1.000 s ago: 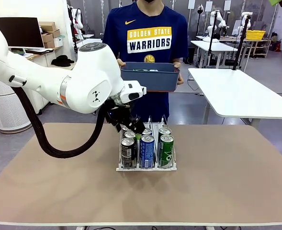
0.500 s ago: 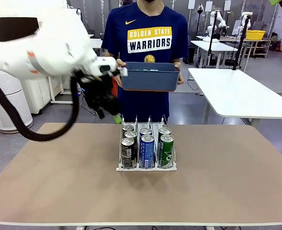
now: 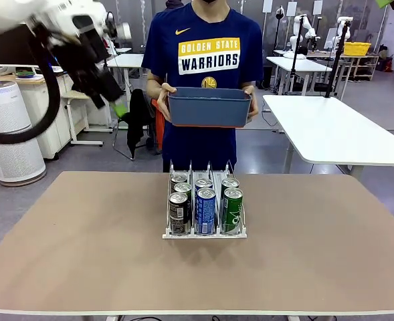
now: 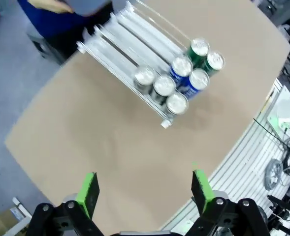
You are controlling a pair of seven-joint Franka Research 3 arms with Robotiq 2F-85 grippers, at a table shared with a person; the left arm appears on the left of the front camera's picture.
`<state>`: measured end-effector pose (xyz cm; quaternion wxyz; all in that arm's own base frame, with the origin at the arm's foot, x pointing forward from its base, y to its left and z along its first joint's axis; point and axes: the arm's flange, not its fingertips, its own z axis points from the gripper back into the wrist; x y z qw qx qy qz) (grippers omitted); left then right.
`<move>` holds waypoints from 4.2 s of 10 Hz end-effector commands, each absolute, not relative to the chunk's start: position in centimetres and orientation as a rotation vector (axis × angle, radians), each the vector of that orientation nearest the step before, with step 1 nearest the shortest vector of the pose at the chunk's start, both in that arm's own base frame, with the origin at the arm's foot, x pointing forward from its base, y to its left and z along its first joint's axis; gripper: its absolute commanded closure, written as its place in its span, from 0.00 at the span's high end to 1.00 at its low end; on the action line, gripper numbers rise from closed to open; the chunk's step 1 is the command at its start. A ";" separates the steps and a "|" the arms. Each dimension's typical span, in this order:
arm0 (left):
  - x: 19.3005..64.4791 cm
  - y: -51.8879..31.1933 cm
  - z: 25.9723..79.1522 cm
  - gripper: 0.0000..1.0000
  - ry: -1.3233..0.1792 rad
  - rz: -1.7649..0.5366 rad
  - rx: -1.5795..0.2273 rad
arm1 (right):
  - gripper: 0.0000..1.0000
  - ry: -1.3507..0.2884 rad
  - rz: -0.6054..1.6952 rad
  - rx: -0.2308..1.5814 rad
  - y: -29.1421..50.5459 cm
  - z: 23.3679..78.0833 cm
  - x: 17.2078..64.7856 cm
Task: Fill the beverage cans into the dispenser.
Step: Pick up the Sprite handed by the human.
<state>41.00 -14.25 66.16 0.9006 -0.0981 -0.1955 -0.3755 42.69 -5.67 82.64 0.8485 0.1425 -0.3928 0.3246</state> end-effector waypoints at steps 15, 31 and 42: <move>39.3 -14.7 73.9 1.00 -0.623 -0.823 -0.180 | 1.00 -0.826 0.689 0.306 -5.5 82.5 42.6; 37.0 -14.4 76.2 1.00 -0.633 -0.875 -0.144 | 1.00 -0.826 0.689 0.306 -5.5 82.5 42.6; 37.0 -14.4 76.2 1.00 -0.633 -0.875 -0.144 | 1.00 -0.826 0.689 0.306 -5.5 82.5 42.6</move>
